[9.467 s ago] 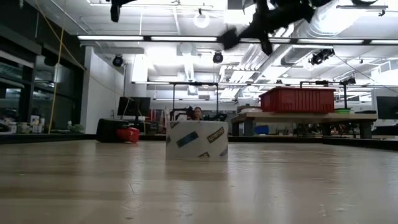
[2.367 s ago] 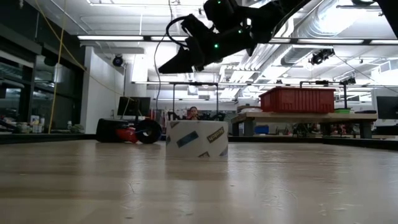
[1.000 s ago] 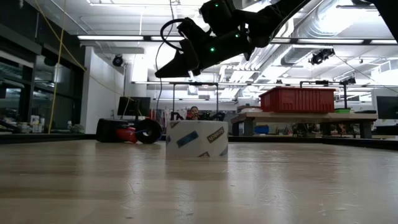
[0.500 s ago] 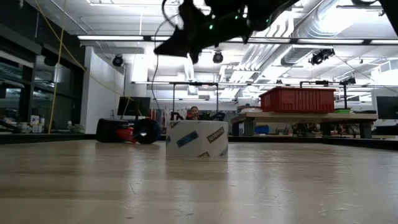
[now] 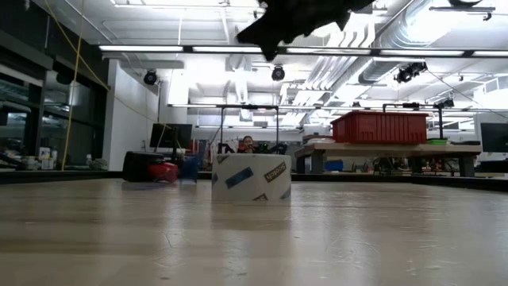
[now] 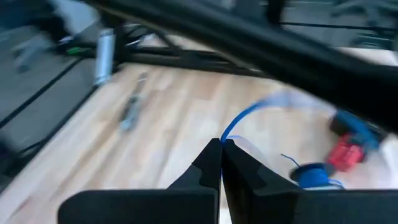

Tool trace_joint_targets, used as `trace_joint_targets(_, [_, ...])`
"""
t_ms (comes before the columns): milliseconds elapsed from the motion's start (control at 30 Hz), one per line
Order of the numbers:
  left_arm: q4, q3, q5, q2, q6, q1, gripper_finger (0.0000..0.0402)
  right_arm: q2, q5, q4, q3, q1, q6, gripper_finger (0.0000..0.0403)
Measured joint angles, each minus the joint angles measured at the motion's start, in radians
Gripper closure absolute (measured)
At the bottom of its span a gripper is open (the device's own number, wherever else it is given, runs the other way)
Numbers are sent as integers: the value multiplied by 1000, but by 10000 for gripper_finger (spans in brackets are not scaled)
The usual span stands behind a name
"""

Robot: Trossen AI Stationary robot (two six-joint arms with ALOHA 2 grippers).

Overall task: Coil cords
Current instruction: Uncoil the blue wire from the spool

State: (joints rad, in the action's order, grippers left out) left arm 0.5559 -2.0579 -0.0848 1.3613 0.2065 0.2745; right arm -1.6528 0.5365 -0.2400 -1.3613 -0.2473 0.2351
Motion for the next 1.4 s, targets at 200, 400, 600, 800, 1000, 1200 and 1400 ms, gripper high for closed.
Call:
trace_joint_targets(200, [291, 25, -29, 5, 54, -24, 229, 122, 82, -130, 1, -2, 31, 403])
trace_joint_targets(400, [304, 238, -31, 3, 12, -62, 229, 250, 12, -74, 1, 0, -121, 403])
trace_joint_targets(600, [57, 620, 134, -58, 13, -76, 229, 319, -172, -2, 1, 33, -268, 403])
trace_joint_targets(800, [-289, 990, 287, -147, 133, -80, 229, 331, -344, 110, 1, 105, -402, 403])
trace_joint_targets(1000, [-443, 1160, 401, -256, 313, -96, 229, 330, -462, 246, 1, 176, -447, 403])
trace_joint_targets(1200, [-464, 1207, 198, -317, 317, -161, 229, 325, -503, 498, 1, 211, -483, 403])
trace_joint_targets(1400, [-701, 1214, 82, -208, 291, -250, 229, 325, -503, 677, 1, 224, -484, 403])
